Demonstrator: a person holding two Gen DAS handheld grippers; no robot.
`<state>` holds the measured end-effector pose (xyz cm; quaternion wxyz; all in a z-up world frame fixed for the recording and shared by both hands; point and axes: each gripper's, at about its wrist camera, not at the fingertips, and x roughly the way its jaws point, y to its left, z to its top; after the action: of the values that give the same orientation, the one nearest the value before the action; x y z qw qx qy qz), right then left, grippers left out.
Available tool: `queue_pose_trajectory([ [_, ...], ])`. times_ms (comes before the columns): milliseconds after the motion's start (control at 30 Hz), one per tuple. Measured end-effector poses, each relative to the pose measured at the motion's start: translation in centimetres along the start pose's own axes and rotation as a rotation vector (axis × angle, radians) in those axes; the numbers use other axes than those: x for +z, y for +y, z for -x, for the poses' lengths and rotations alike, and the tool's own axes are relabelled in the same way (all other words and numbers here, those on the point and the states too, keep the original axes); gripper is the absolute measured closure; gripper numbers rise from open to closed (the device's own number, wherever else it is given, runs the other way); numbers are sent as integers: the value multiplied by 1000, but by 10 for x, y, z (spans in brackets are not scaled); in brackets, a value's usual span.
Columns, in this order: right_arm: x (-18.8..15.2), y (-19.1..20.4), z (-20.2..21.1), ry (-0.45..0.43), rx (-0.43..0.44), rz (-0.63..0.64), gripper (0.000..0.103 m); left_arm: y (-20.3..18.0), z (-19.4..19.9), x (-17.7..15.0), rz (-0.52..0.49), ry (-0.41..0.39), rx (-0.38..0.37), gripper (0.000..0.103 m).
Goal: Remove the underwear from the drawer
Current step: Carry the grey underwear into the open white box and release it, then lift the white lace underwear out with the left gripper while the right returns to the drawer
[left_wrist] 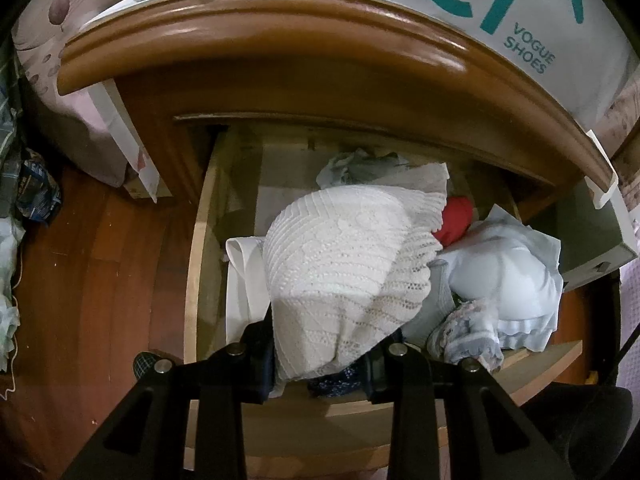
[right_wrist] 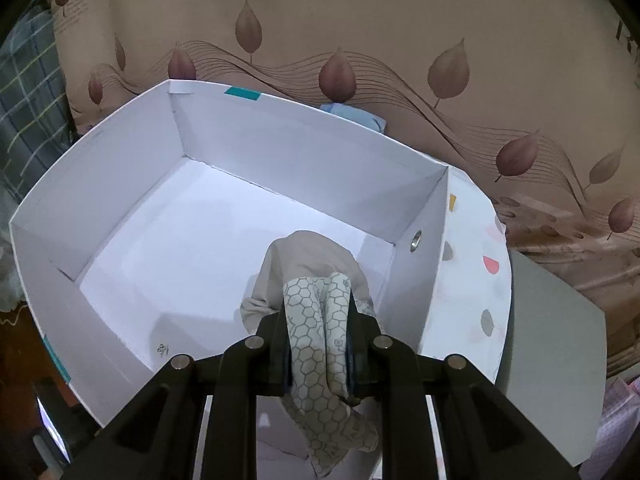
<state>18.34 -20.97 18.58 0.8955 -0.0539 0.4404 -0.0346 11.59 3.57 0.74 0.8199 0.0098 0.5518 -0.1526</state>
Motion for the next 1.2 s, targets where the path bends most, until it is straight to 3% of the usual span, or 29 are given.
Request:
queue_pose_trajectory([
  [167, -1, 5, 1, -15, 5, 7, 72, -1, 0, 1, -4, 1, 2, 71],
  [300, -1, 8, 14, -72, -9, 1, 49, -2, 0, 1, -6, -3, 3, 71],
  [467, -14, 4, 52, -155, 12, -38, 44, -2, 0, 0, -14, -9, 9, 71],
  [567, -45, -2, 81, -226, 35, -97, 30, -2, -1, -1, -12, -10, 12, 71],
  [733, -114, -4, 94, -247, 28, -124, 25, -3, 1, -2, -22, -15, 27, 71],
  [800, -142, -2, 84, -218, 19, -119, 18, -4, 3, -3, -24, -18, 32, 71],
  [1000, -213, 2, 7, 5, 60, -163, 18, -15, 19, -7, -55, -58, 38, 71],
  [1100, -232, 4, -17, 84, 87, -194, 18, -18, 29, -8, -59, -88, 74, 71],
  [1200, -242, 5, -26, 108, 96, -198, 18, -18, 38, -10, -51, -98, 76, 71],
])
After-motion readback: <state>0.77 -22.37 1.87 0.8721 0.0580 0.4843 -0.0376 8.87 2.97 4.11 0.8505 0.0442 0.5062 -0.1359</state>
